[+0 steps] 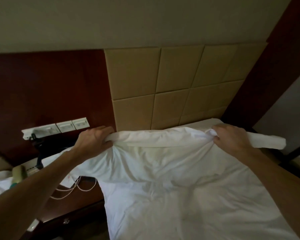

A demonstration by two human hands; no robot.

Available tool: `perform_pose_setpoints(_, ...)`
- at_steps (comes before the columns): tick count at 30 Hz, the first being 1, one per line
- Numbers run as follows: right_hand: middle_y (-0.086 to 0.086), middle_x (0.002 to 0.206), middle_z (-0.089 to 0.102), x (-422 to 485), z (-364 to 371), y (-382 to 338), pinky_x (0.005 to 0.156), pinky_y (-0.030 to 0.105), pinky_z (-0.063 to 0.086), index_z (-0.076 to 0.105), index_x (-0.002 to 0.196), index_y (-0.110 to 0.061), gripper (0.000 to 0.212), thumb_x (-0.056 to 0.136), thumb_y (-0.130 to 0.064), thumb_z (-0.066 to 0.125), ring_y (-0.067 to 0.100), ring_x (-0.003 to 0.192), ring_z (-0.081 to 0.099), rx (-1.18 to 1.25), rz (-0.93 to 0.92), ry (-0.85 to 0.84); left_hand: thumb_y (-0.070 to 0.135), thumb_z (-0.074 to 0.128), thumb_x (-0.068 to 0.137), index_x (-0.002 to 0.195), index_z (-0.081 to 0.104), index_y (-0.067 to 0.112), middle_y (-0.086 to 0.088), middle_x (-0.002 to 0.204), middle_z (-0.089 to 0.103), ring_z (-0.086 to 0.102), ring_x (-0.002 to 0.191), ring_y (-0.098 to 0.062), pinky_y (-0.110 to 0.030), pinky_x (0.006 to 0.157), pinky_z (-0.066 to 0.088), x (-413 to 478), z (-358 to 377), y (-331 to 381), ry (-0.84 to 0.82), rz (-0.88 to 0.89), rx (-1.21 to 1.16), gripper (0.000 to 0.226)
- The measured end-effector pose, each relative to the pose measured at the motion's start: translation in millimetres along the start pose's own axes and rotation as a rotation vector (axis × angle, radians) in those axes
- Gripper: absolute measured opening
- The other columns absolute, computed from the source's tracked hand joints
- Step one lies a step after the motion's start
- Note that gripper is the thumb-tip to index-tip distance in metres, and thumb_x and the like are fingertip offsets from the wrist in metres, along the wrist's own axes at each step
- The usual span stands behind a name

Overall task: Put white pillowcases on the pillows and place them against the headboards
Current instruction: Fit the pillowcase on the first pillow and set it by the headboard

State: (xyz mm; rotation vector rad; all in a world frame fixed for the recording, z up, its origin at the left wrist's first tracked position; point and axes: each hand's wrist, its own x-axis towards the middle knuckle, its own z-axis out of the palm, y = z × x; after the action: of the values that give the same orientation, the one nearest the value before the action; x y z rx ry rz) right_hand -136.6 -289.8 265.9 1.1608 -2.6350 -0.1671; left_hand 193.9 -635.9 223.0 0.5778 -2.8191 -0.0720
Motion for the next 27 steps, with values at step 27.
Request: perform_pose_setpoints(27,0.001,0.106,0.068,293,104,-101,0.073,0.032,0.047,0.060,0.111,-0.022,0.018,0.098,-0.026,0.049,0.024,0.094,0.066,-0.022,-0.049,-0.122,0.040,0.058,0.087,0.117,0.054,0.033,0.006,0.108,0.066,0.068,0.086,-0.026,-0.032,0.061,0.047,193,94,-167,-0.137,-0.233,0.034,0.031)
